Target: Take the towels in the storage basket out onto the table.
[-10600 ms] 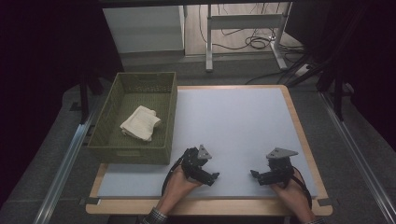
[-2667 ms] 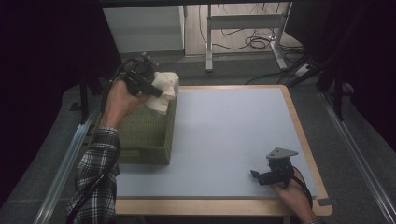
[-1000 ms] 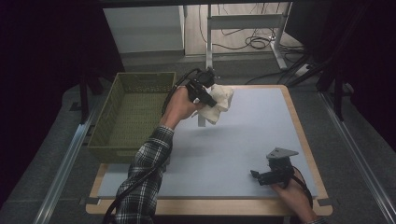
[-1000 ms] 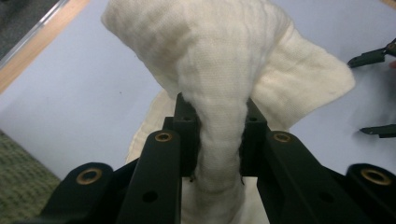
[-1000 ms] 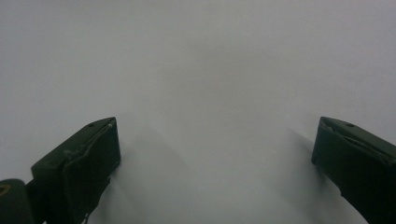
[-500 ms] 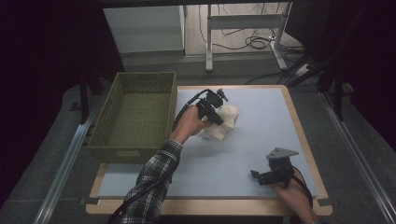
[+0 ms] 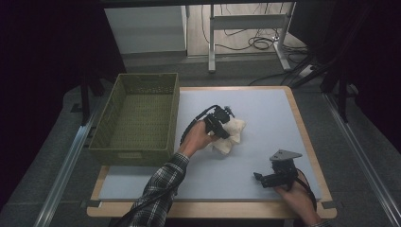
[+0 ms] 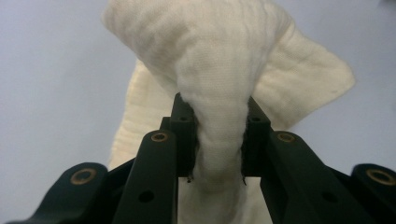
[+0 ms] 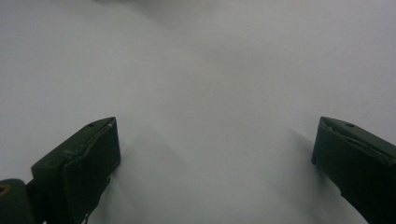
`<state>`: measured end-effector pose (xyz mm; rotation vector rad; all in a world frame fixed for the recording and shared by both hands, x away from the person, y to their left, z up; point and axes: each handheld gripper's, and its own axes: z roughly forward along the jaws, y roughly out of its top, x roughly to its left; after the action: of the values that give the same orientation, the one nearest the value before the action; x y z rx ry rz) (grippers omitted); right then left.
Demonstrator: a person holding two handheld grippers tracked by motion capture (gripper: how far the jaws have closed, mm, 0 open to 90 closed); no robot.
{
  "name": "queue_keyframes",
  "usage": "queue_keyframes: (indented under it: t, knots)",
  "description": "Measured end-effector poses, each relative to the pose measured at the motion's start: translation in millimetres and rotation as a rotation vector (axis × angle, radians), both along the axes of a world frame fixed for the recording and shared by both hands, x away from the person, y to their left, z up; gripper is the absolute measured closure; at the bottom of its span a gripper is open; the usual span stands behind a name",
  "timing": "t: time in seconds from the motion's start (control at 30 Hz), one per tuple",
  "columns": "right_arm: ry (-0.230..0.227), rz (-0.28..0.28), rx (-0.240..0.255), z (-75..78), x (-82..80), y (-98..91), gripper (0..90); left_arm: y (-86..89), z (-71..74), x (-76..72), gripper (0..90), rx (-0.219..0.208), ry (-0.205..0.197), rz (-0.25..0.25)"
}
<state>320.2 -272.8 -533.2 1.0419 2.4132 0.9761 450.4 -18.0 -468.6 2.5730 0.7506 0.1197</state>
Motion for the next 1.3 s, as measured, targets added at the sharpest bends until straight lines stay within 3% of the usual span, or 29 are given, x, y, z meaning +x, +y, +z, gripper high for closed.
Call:
queue_keyframes:
  t: [0.2,0.37,0.4,0.53,0.6,0.8,1.0,1.17,1.23,1.3]
  knots:
    - [-0.001,-0.001,-0.002,0.0,0.0,0.0,1.1,-11.0,-23.3,-5.5,68.3,0.04,-0.016,-0.013]
    - [-0.001,-0.001,-0.002,0.0,0.1,0.0,1.1,-7.5,-29.5,-4.4,64.0,0.004,-0.018,0.003]
    - [-0.001,-0.001,-0.002,0.0,0.1,0.0,1.1,-4.9,-30.7,-3.9,61.1,-0.019,-0.011,0.016]
    - [-0.001,-0.001,-0.002,0.0,0.1,0.0,1.1,-2.3,-28.7,-3.3,47.4,-0.028,-0.006,0.023]
    - [-0.001,-0.001,-0.002,0.0,0.1,0.0,1.1,-0.7,-22.4,-5.9,40.2,-0.022,-0.029,0.023]
    - [-0.001,0.0,-0.002,-0.1,0.0,0.1,1.1,5.6,-7.7,-14.6,32.4,-0.042,-0.054,0.018]
    - [-0.002,0.0,-0.002,-0.1,-0.1,0.3,1.0,22.1,7.2,-32.9,31.3,-0.072,-0.079,0.027]
    - [0.0,0.001,-0.004,0.2,0.0,0.2,1.4,37.2,7.6,-47.7,35.2,-0.099,-0.066,0.027]
    - [-0.004,-0.004,-0.003,0.7,-0.4,-0.2,4.8,43.0,4.3,-52.5,36.2,-0.11,-0.059,0.037]
    - [-0.016,-0.003,0.003,2.6,-1.2,-3.6,16.3,48.9,-0.1,-57.2,37.0,-0.129,-0.056,0.06]
